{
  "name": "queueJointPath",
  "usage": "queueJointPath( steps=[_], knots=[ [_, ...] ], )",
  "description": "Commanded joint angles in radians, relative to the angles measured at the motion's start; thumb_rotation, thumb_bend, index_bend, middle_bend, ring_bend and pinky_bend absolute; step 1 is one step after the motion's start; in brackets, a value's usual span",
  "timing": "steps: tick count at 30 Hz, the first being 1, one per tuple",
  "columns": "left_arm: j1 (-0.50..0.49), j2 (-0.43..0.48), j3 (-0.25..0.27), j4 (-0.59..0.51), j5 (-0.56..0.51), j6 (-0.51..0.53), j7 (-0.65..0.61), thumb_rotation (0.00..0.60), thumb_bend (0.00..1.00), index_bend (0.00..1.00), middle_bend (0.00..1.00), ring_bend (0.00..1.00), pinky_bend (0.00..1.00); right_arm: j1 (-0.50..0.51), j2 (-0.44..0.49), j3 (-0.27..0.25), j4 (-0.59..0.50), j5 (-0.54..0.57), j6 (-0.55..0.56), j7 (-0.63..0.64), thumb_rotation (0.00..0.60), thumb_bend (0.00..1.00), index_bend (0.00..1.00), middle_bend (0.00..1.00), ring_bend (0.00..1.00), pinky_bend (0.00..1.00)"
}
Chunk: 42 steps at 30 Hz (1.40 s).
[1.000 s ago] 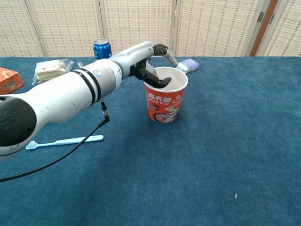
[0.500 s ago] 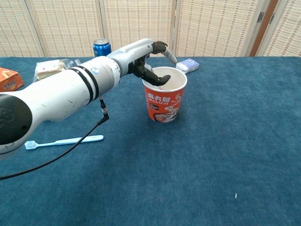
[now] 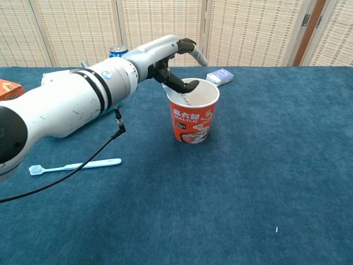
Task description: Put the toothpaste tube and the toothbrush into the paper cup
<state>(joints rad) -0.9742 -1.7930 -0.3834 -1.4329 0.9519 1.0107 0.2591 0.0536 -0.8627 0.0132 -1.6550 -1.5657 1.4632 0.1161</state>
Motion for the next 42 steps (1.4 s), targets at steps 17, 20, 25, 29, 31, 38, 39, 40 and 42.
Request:
queueJointPath(
  steps=[17,20,25,29,31,38,39,40,42],
  knots=[
    [0.108,0.346,0.095,-0.433,-0.093,0.16,0.329,0.6,0.4,0.0,0.0,0.0,0.0,0.015,-0.015,0.0,-0.006,0.012,-0.031,-0.038,0.6,0.0,0.07,0.0,0.0,0.05],
    [0.131,0.401,0.123,-0.477,-0.091,0.178,0.354,0.6,0.4,0.0,0.0,0.0,0.0,0.016,-0.016,0.0,-0.006,0.013,-0.033,-0.042,0.6,0.0,0.07,0.0,0.0,0.05],
    [0.174,0.482,0.171,-0.523,-0.076,0.192,0.362,0.6,0.4,0.0,0.0,0.0,0.0,0.012,-0.016,0.001,-0.01,0.009,-0.022,-0.047,0.6,0.0,0.07,0.0,0.0,0.05],
    [0.215,0.541,0.219,-0.546,-0.046,0.194,0.346,0.6,0.39,0.0,0.0,0.0,0.0,0.01,-0.018,0.002,-0.012,0.01,-0.016,-0.051,0.6,0.0,0.07,0.0,0.0,0.05],
    [0.23,0.561,0.238,-0.549,-0.028,0.194,0.339,0.6,0.37,0.0,0.0,0.0,0.0,0.012,-0.019,0.002,-0.012,0.012,-0.019,-0.053,0.6,0.0,0.07,0.0,0.0,0.05],
    [0.285,0.599,0.296,-0.53,0.042,0.212,0.318,0.6,0.37,0.0,0.0,0.0,0.0,0.017,-0.022,0.003,-0.011,0.016,-0.03,-0.058,0.6,0.0,0.07,0.0,0.0,0.05],
    [0.293,0.6,0.306,-0.522,0.051,0.214,0.32,0.6,0.36,0.0,0.0,0.0,0.0,0.018,-0.022,0.004,-0.011,0.017,-0.03,-0.057,0.6,0.0,0.07,0.0,0.0,0.05],
    [0.298,0.601,0.313,-0.516,0.056,0.215,0.321,0.6,0.35,0.0,0.0,0.0,0.0,0.018,-0.022,0.004,-0.011,0.018,-0.03,-0.057,0.6,0.0,0.07,0.0,0.0,0.05],
    [0.31,0.598,0.326,-0.504,0.064,0.215,0.32,0.6,0.34,0.0,0.0,0.0,0.0,0.019,-0.022,0.005,-0.01,0.02,-0.032,-0.056,0.6,0.0,0.07,0.0,0.0,0.05]
  ],
)
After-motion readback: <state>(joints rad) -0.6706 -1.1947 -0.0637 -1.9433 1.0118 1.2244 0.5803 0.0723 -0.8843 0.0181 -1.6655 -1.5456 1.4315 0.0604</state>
